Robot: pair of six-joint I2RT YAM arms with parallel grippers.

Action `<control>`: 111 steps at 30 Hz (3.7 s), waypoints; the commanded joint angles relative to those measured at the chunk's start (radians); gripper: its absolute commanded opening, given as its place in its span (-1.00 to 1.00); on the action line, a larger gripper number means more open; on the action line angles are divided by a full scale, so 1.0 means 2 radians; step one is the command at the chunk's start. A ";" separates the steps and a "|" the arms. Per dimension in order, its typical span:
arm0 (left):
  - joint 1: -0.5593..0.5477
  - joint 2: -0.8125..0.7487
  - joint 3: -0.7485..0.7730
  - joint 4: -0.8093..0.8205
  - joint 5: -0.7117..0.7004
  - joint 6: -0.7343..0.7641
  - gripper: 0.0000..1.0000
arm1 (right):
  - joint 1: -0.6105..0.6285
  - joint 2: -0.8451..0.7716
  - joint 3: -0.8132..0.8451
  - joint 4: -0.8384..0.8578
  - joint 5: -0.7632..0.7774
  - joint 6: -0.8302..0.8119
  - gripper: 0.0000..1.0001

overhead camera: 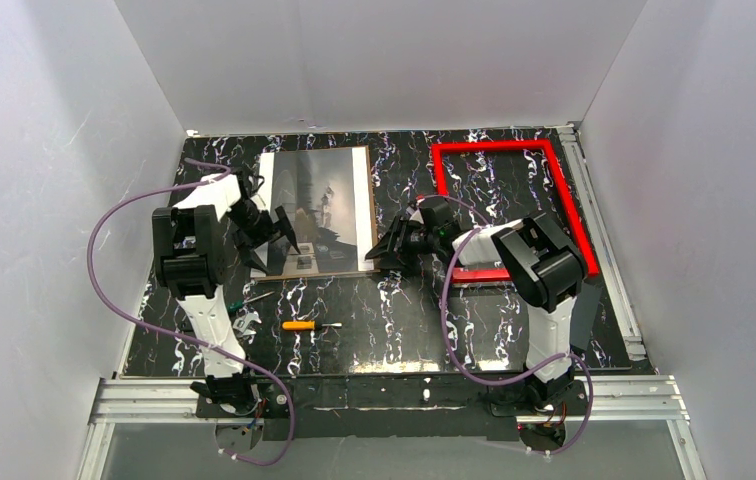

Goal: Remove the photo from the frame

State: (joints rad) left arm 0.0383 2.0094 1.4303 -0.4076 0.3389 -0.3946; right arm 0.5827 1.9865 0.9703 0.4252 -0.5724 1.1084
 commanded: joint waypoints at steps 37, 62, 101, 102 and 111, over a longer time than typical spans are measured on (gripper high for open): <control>0.054 0.040 0.070 -0.075 -0.033 0.037 0.89 | 0.025 -0.032 0.099 -0.190 0.080 -0.149 -0.34; 0.057 0.083 0.086 -0.111 -0.070 0.035 0.89 | 0.018 0.000 0.121 -0.203 0.083 -0.129 -0.27; 0.058 0.096 0.090 -0.112 -0.076 0.034 0.91 | -0.001 -0.008 0.031 -0.099 0.035 -0.050 -0.25; 0.058 0.097 0.090 -0.112 -0.076 0.035 0.91 | -0.001 -0.014 0.041 -0.124 0.045 -0.067 -0.25; 0.058 0.100 0.090 -0.113 -0.078 0.035 0.91 | 0.005 0.001 0.094 -0.186 0.063 -0.117 -0.23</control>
State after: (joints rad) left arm 0.1486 2.1677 1.6234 -0.5327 0.2050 -0.3401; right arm 0.5838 1.9728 1.1072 0.1184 -0.4679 0.9310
